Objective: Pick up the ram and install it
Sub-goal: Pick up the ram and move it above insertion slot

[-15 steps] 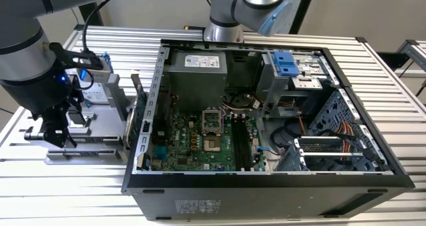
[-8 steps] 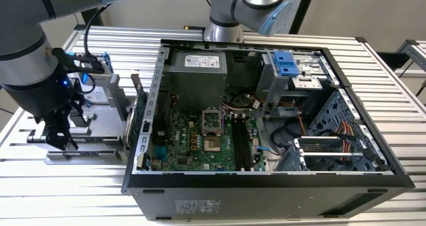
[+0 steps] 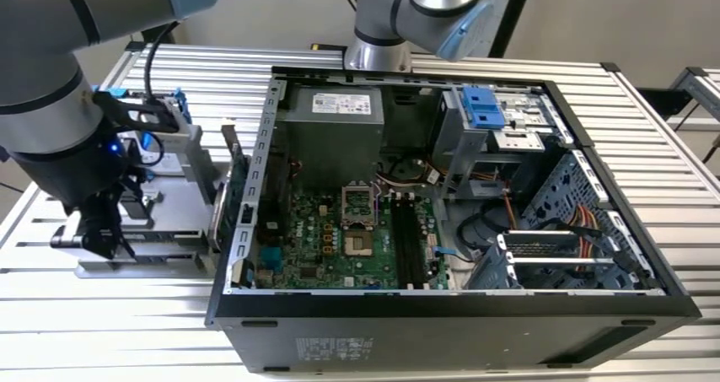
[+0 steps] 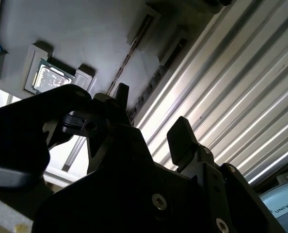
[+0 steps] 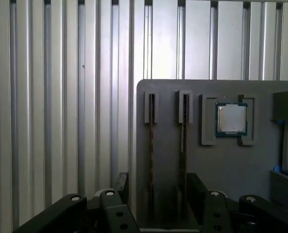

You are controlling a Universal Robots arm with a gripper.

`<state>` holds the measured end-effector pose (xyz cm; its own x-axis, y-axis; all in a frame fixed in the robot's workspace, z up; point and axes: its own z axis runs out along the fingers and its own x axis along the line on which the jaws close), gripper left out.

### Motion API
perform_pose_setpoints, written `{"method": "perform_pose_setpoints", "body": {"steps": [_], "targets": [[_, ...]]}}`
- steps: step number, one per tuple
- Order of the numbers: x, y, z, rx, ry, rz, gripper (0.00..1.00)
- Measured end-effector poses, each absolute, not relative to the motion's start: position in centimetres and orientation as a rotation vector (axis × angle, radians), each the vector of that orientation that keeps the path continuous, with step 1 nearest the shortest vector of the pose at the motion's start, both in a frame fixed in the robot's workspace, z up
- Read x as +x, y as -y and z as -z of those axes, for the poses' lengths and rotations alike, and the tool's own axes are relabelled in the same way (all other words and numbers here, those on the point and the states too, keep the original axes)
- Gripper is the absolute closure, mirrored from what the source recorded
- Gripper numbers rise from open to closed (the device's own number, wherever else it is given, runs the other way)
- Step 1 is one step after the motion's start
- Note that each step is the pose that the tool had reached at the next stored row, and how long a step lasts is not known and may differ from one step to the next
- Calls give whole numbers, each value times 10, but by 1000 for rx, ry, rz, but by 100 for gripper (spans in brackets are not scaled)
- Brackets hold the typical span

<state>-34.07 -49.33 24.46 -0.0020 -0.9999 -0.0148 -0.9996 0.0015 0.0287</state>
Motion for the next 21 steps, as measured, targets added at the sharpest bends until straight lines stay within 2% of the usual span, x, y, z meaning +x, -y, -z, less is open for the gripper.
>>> {"method": "perform_pose_setpoints", "body": {"steps": [21], "targets": [[-343,494,-217,2195,2232,46,0]]}}
